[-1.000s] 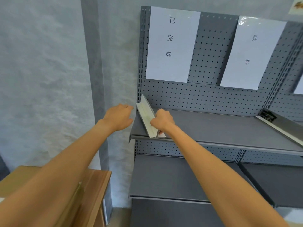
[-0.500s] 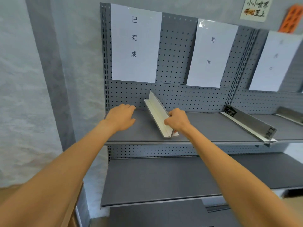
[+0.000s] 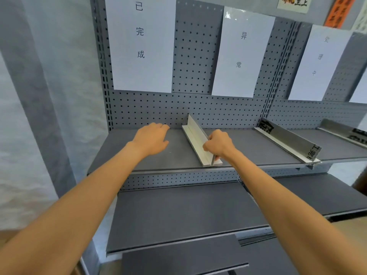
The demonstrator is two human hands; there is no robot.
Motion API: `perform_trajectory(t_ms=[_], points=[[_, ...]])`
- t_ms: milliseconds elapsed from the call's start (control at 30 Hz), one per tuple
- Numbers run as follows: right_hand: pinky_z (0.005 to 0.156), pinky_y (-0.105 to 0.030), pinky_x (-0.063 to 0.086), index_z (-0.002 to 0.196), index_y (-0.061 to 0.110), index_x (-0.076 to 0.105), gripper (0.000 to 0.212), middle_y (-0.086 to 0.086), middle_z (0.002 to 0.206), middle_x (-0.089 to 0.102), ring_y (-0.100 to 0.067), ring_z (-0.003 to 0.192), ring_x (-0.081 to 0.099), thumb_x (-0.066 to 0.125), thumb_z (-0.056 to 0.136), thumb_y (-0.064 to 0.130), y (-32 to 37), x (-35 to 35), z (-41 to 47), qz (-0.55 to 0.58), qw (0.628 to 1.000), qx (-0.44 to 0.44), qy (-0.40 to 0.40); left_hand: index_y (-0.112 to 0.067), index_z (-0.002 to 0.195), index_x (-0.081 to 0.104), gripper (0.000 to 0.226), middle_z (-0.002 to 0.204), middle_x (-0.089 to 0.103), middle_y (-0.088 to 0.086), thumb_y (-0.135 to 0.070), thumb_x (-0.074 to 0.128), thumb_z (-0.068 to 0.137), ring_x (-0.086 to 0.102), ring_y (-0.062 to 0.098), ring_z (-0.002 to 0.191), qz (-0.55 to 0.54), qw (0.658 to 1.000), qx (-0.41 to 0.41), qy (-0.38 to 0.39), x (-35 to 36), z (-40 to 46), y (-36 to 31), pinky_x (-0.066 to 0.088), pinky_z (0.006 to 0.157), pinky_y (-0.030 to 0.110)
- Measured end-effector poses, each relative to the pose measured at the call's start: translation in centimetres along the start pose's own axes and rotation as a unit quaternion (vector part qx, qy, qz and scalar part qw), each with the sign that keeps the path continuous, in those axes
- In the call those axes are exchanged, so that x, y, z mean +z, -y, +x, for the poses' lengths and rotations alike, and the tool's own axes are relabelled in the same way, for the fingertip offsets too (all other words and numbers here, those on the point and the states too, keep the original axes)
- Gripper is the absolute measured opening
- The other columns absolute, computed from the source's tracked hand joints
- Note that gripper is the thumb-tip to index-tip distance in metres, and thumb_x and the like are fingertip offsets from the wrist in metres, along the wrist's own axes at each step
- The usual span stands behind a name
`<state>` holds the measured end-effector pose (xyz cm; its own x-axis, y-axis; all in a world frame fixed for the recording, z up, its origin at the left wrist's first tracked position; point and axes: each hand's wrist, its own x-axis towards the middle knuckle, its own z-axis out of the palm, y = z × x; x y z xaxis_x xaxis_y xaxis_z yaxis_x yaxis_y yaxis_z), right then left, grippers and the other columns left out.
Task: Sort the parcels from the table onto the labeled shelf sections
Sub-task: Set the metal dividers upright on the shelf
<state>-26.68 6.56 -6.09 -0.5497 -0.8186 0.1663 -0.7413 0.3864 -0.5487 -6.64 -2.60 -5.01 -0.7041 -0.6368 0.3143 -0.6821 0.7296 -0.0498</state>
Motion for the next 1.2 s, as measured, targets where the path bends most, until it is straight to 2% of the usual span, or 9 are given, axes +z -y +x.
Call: perform_trajectory(t_ms=[200,433,600,667,833,967,1033,1100,1200], points=[[0.059,-0.034,0.041,0.058,0.015,0.031,0.032,-0.005,0.059,0.037,-0.025,0.059,0.045,0.055,0.072,0.001,0.3,0.2,0.6,-0.002,1.0,-0.003,0.002,-0.011,0.143,0.037,0.051,0.131,0.054,0.009,-0.031,0.049,0.098,0.049,0.027,0.12,-0.002,1.0,-0.005,0.011,0.5,0.3,0.1,0.047,0.09,0.04],[0.067,-0.04,0.055,0.063,0.012,0.035,0.025,-0.01,0.072,0.047,-0.027,0.064,0.054,0.053,0.075,0.0,-0.4,1.1,0.2,-0.029,0.999,-0.003,0.015,-0.01,0.142,0.038,0.051,0.131,0.054,0.01,-0.031,0.05,0.097,0.048,0.028,0.121,0.001,1.0,-0.003,0.029,1.1,0.6,-0.2,0.047,0.09,0.041],[0.077,-0.057,0.056,0.071,0.008,0.044,0.013,-0.02,0.089,0.065,-0.037,0.092,0.066,0.054,0.078,0.001,0.2,0.9,-0.3,-0.021,1.0,0.004,0.021,-0.01,0.142,0.039,0.051,0.131,0.054,0.01,-0.032,0.05,0.097,0.049,0.028,0.121,0.001,0.999,0.001,0.033,1.2,1.0,-0.7,0.047,0.09,0.041],[0.077,-0.055,0.057,0.076,0.007,0.048,0.009,-0.022,0.1,0.066,-0.037,0.092,0.067,0.054,0.079,0.002,0.2,0.8,-0.6,-0.02,0.999,0.008,0.024,-0.01,0.141,0.039,0.051,0.131,0.053,0.011,-0.032,0.05,0.097,0.049,0.028,0.121,0.002,0.999,0.003,0.034,1.2,1.1,-0.9,0.047,0.09,0.041],[0.079,-0.056,0.056,0.068,0.01,0.041,0.019,-0.011,0.079,0.053,-0.035,0.078,0.067,0.054,0.079,0.002,0.2,0.7,-0.7,-0.022,0.999,0.016,0.032,-0.009,0.14,0.04,0.05,0.131,0.054,0.011,-0.032,0.051,0.096,0.05,0.028,0.12,0.002,0.999,0.005,0.034,1.1,0.8,-1.2,0.048,0.09,0.042],[0.08,-0.049,0.058,0.07,0.008,0.042,0.017,-0.01,0.078,0.052,-0.027,0.066,0.053,0.054,0.081,0.002,0.3,0.5,-0.9,-0.028,0.999,0.017,0.033,-0.009,0.14,0.04,0.05,0.13,0.054,0.011,-0.032,0.05,0.096,0.049,0.028,0.12,0.007,0.999,-0.002,0.034,0.7,0.5,-1.2,0.048,0.09,0.042],[0.071,-0.04,0.058,0.069,0.009,0.04,0.019,-0.008,0.073,0.049,-0.026,0.065,0.052,0.052,0.081,0.002,0.4,0.4,-1.1,-0.03,0.999,0.017,0.031,-0.01,0.141,0.039,0.051,0.131,0.053,0.011,-0.032,0.05,0.096,0.048,0.028,0.121,0.013,0.999,-0.005,0.034,0.4,0.3,-1.1,0.047,0.09,0.041],[0.055,-0.028,0.046,0.065,0.011,0.034,0.025,-0.005,0.065,0.042,-0.024,0.06,0.049,0.049,0.081,0.0,0.7,0.3,-1.3,-0.039,0.999,0.012,0.03,-0.011,0.143,0.037,0.052,0.131,0.053,0.01,-0.032,0.05,0.097,0.048,0.027,0.122,0.019,0.999,-0.006,0.036,0.0,0.0,-1.0,0.047,0.09,0.041],[0.047,-0.022,0.031,0.062,0.012,0.031,0.028,-0.003,0.061,0.037,-0.021,0.052,0.041,0.046,0.081,-0.001,0.9,0.0,-1.7,-0.051,0.998,0.007,0.031,-0.011,0.143,0.037,0.052,0.131,0.053,0.01,-0.032,0.049,0.097,0.048,0.027,0.121,0.027,0.999,-0.01,0.035,-0.6,-0.2,-1.1,0.048,0.09,0.042]])
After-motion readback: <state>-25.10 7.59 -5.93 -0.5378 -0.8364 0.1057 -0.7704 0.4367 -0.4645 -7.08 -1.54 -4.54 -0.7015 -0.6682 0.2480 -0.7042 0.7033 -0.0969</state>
